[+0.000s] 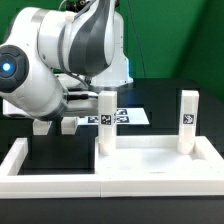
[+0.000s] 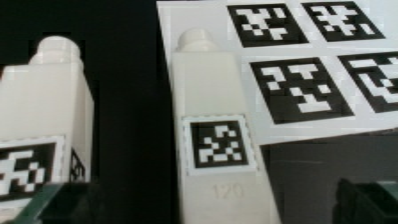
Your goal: Assemble desk
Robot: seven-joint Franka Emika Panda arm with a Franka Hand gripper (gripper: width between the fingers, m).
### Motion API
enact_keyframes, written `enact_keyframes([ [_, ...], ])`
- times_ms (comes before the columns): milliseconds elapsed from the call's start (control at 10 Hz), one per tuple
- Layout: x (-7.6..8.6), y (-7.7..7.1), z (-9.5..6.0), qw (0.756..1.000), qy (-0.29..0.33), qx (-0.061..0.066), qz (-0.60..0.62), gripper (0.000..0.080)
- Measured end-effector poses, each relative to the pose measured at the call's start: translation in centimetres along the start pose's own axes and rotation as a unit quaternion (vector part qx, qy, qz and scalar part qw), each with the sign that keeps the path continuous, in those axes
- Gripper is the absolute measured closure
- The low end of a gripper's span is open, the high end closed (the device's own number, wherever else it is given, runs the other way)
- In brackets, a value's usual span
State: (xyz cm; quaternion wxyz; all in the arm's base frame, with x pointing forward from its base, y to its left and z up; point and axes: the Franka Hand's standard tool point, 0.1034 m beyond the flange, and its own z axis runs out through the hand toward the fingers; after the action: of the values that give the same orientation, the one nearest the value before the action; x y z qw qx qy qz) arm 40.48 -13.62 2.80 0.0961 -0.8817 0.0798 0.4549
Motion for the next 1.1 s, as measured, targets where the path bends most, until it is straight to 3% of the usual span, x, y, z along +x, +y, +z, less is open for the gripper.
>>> enact_keyframes([
  [600, 0.00, 0.00, 0.03, 1.000, -0.002, 0.000, 0.002, 0.0151],
  [1100, -0.32, 0.06, -0.04, 1.000, -0.004, 0.007, -0.008, 0.0151],
])
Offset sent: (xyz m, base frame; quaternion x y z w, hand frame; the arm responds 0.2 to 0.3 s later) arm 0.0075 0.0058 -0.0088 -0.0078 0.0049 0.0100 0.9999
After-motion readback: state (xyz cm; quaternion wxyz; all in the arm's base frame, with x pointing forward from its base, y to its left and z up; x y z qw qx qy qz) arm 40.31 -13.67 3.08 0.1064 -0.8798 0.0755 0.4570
